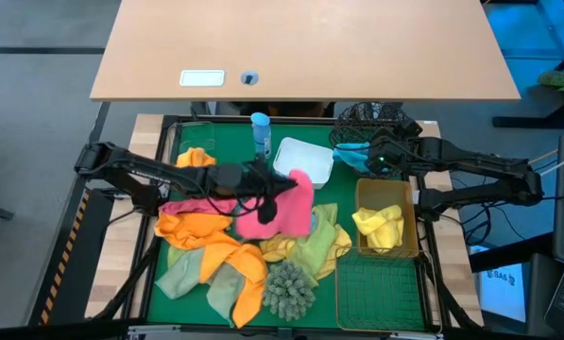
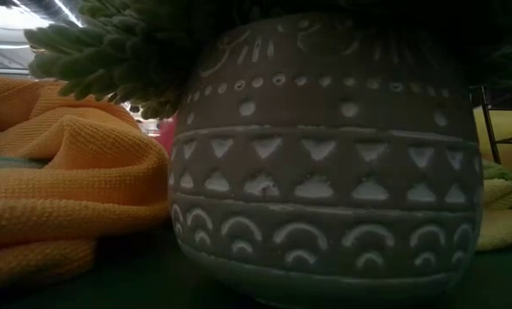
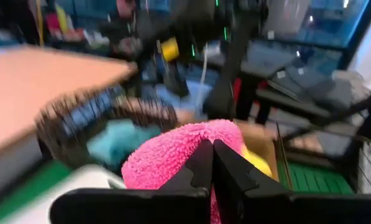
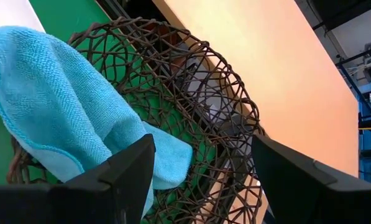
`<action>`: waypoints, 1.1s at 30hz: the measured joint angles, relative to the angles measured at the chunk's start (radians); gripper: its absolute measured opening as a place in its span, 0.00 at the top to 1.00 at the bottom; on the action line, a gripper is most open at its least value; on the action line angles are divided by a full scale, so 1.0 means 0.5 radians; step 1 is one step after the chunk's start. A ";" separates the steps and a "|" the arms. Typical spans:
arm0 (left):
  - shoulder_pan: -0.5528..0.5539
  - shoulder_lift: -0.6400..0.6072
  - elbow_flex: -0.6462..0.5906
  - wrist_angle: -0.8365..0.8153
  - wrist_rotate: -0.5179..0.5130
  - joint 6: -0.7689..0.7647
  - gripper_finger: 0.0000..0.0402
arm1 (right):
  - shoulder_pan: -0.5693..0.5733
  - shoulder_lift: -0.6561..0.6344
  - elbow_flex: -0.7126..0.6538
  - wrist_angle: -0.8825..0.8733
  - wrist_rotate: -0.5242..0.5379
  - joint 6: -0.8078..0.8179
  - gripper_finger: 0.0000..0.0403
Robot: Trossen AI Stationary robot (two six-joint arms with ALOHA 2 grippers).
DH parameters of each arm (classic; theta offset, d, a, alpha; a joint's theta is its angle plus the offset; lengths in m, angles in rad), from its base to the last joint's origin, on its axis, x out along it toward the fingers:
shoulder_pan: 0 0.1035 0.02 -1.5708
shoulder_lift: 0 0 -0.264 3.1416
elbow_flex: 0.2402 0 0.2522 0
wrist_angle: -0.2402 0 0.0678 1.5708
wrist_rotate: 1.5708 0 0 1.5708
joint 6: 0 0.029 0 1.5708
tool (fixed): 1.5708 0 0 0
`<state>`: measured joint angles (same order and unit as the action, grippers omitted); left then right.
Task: Sort microfiber towel by color & place in baskets
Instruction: Put the pink microfiber towel into the white bin
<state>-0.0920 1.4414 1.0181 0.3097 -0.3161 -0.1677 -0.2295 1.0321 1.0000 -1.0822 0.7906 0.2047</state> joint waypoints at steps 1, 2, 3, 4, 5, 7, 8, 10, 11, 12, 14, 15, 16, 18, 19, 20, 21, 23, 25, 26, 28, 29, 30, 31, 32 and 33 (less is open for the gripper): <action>0.018 0.000 0.047 0.002 0.000 0.050 1.00 | 0.000 0.000 0.000 0.010 0.000 0.000 0.34; 0.033 0.000 0.090 0.001 0.000 0.100 1.00 | 0.000 0.000 0.000 0.024 0.000 0.000 0.34; 0.051 0.000 0.134 -0.002 0.001 0.150 1.00 | 0.000 0.000 0.000 0.041 0.000 0.000 0.34; 0.068 0.000 0.178 -0.002 0.001 0.197 1.00 | 0.000 0.000 0.000 0.053 0.000 0.000 0.34; 0.086 0.000 0.220 -0.002 0.001 0.242 1.00 | 0.000 0.000 0.000 0.066 0.000 0.000 0.34; 0.126 0.000 0.296 0.001 0.000 0.321 1.00 | 0.000 0.000 0.000 0.093 0.001 0.000 0.34; 0.145 0.000 0.329 0.001 -0.001 0.348 1.00 | 0.000 0.000 0.000 0.091 0.000 0.000 0.34; 0.181 0.000 0.392 -0.001 0.000 0.356 1.00 | 0.000 0.000 0.000 0.091 0.000 0.000 0.34; 0.199 0.000 0.421 -0.001 0.006 0.357 1.00 | 0.000 0.000 0.000 0.091 0.000 0.000 0.34; 0.216 0.000 0.448 0.001 0.035 0.357 1.00 | 0.000 0.000 0.000 0.091 0.000 0.000 0.34; 0.250 0.000 0.493 0.001 0.118 0.355 1.00 | 0.000 0.000 0.000 0.091 0.000 0.000 0.34; 0.260 0.000 0.510 0.000 0.155 0.355 1.00 | 0.000 0.000 0.000 0.091 0.000 0.000 0.34; 0.268 0.000 0.525 0.000 0.185 0.355 1.00 | 0.000 0.000 0.000 0.091 0.000 0.000 0.34; 0.277 0.000 0.553 -0.002 0.205 0.355 1.00 | 0.000 0.000 0.000 0.091 0.000 0.000 0.34; 0.282 0.000 0.565 0.000 0.207 0.356 1.00 | 0.000 0.000 0.000 0.090 0.000 0.000 0.34; 0.287 0.000 0.575 0.000 0.209 0.358 1.00 | 0.000 0.000 0.000 0.090 0.000 0.000 0.34; 0.295 0.000 0.582 0.001 0.212 0.359 1.00 | 0.000 0.000 0.000 0.090 0.000 0.000 0.34; 0.321 0.000 0.584 0.012 0.211 0.362 1.00 | 0.000 0.000 0.000 0.090 0.000 0.000 0.34; 0.358 0.000 0.584 0.033 0.210 0.390 1.00 | 0.000 0.000 0.000 0.090 0.000 0.000 0.34; 0.378 0.000 0.584 0.046 0.210 0.408 1.00 | 0.000 0.000 0.000 0.090 0.000 0.000 0.34; 0.422 0.000 0.584 0.063 0.206 0.414 1.00 | 0.000 0.000 0.000 0.090 0.000 0.000 0.34; 0.446 0.000 0.584 0.067 0.206 0.414 1.00 | 0.000 0.000 0.000 0.090 0.000 0.000 0.34; 0.471 0.000 0.584 0.074 0.204 0.414 1.00 | 0.000 0.000 0.000 0.090 0.000 0.000 0.34; 0.496 0.001 0.584 0.080 0.203 0.414 1.00 | 0.000 0.000 0.000 0.090 0.000 0.000 0.34; 0.519 0.007 0.584 0.093 0.201 0.414 1.00 | 0.000 0.000 0.000 0.090 -0.002 0.000 0.34; 0.542 0.010 0.584 0.109 0.202 0.414 1.00 | 0.000 0.000 0.000 0.091 -0.020 0.000 0.34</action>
<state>0.1790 1.4464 1.3102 0.3644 -0.2150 0.0391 -0.2295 1.0321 1.0000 -1.0368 0.7804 0.2047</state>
